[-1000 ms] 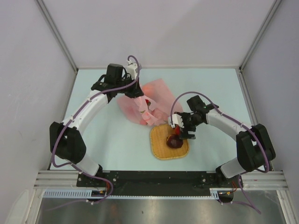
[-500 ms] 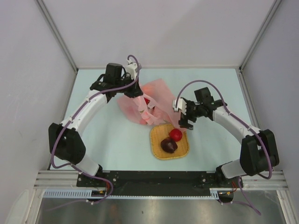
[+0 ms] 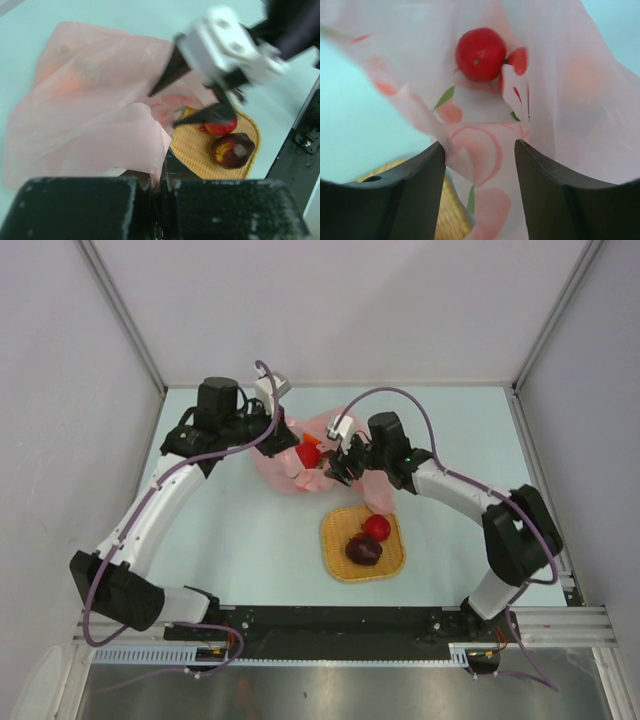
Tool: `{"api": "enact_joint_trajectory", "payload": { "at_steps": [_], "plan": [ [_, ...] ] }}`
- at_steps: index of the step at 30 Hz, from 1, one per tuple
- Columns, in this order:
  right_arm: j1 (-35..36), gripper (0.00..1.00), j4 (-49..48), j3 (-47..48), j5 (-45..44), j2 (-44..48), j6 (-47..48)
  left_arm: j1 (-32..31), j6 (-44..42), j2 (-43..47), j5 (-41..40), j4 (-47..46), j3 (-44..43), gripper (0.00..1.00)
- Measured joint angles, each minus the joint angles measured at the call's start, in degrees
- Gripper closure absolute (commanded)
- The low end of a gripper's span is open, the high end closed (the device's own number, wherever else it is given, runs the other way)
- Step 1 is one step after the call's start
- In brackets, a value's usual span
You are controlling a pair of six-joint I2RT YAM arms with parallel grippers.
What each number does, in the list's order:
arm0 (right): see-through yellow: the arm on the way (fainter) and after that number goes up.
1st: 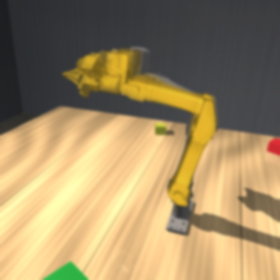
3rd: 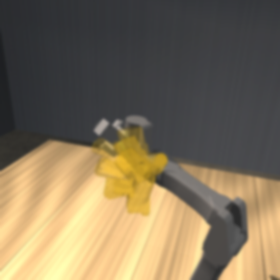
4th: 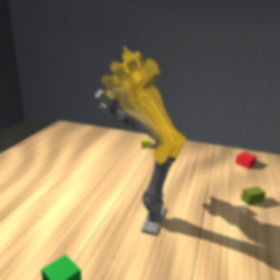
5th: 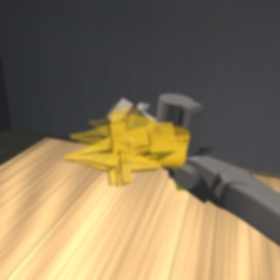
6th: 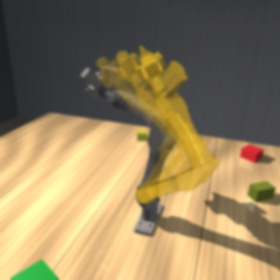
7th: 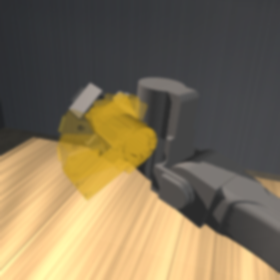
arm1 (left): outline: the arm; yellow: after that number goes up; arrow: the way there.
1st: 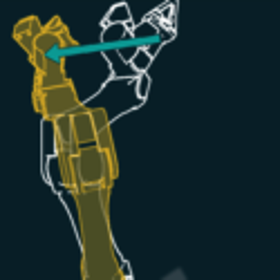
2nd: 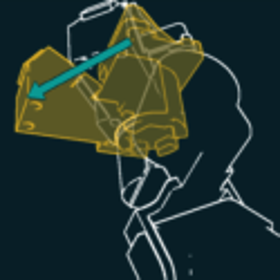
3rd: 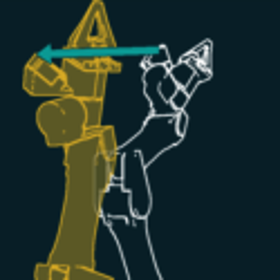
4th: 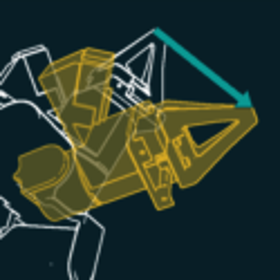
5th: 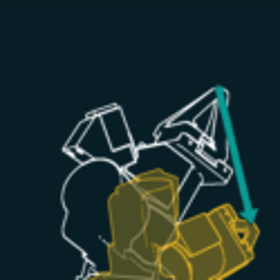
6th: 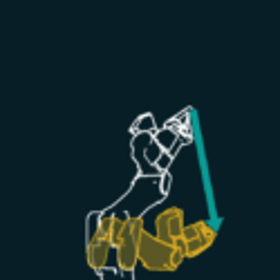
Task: Take the fake fruits out of the plastic bag
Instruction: Take out the fake fruit from the plastic bag.
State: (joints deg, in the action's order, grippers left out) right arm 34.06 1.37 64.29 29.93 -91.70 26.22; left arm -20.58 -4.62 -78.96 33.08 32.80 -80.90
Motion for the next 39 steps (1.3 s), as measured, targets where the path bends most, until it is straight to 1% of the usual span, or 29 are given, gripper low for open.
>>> {"api": "enact_joint_trajectory", "payload": {
  "at_steps": [1, 3, 5, 6, 8, 11, 14, 18, 19, 22, 23, 25, 28, 32, 34, 39],
  "plan": [
    [0.0, 0.45, -1.7, 1.4, -0.9, -2.3, -2.6, 0.0, -0.4, 1.1, 0.3, 0.1, 0.7, 1.0],
    [0.0, 0.46, -3.9, 3.4, -2.3, -5.7, -6.1, 0.0, -0.9, 3.5, 0.6, 0.6, 2.8, 1.0],
    [0.0, 0.43, -5.3, 6.2, -3.1, -8.9, -9.1, 0.0, -1.4, 5.9, 0.7, 1.0, 5.8, 1.0],
    [0.0, 0.4, -5.6, 8.0, -3.1, -10.4, -10.3, 0.0, -1.6, 7.1, 0.7, 1.4, 7.3, 1.0],
    [0.0, 0.39, -6.1, 11.1, -2.1, -12.9, -12.0, 0.1, -1.7, 9.0, 0.5, 1.7, 10.3, 1.0],
    [0.7, 0.41, -5.7, 15.5, 0.2, -15.8, -13.2, 0.4, -1.7, 10.6, 0.1, 2.3, 13.3, 1.0],
    [3.2, 0.44, -3.6, 17.6, 2.1, -17.7, -13.2, 1.7, -1.2, 10.8, -0.9, 2.4, 14.8, 1.0],
    [8.5, 0.44, 3.0, 17.9, 4.2, -20.1, -12.4, 4.7, 1.3, 11.7, -4.7, 2.0, 16.9, 1.0],
    [9.9, 0.43, 4.9, 17.8, 4.6, -20.8, -12.2, 5.7, 2.8, 12.5, -6.2, 1.6, 18.0, 1.0],
    [12.3, 0.35, 8.1, 17.6, 5.3, -21.2, -12.1, 8.4, 6.7, 14.7, -8.9, 1.3, 20.8, 1.0],
    [12.2, 0.32, 8.2, 17.6, 5.5, -21.1, -12.2, 9.3, 7.9, 15.4, -9.3, 1.2, 21.7, 1.0],
    [10.8, 0.31, 8.2, 17.6, 5.9, -20.9, -12.6, 10.7, 9.7, 16.4, -9.6, 0.9, 23.2, 1.0],
    [6.7, 0.34, 8.1, 18.2, 7.2, -20.7, -14.6, 11.6, 11.7, 17.4, -9.9, 0.3, 25.4, 1.0],
    [2.3, 0.39, 8.0, 21.7, 7.2, -21.4, -16.9, 11.7, 13.8, 18.0, -9.2, -0.3, 28.5, 1.0],
    [2.2, 0.41, 7.6, 24.5, 6.8, -22.6, -17.2, 11.7, 14.5, 18.0, -8.7, -0.6, 29.2, 1.0],
    [5.5, 0.41, 6.9, 30.3, 6.3, -26.8, -18.2, 11.7, 15.2, 18.0, -8.3, -1.0, 29.3, 1.0]
  ]
}}
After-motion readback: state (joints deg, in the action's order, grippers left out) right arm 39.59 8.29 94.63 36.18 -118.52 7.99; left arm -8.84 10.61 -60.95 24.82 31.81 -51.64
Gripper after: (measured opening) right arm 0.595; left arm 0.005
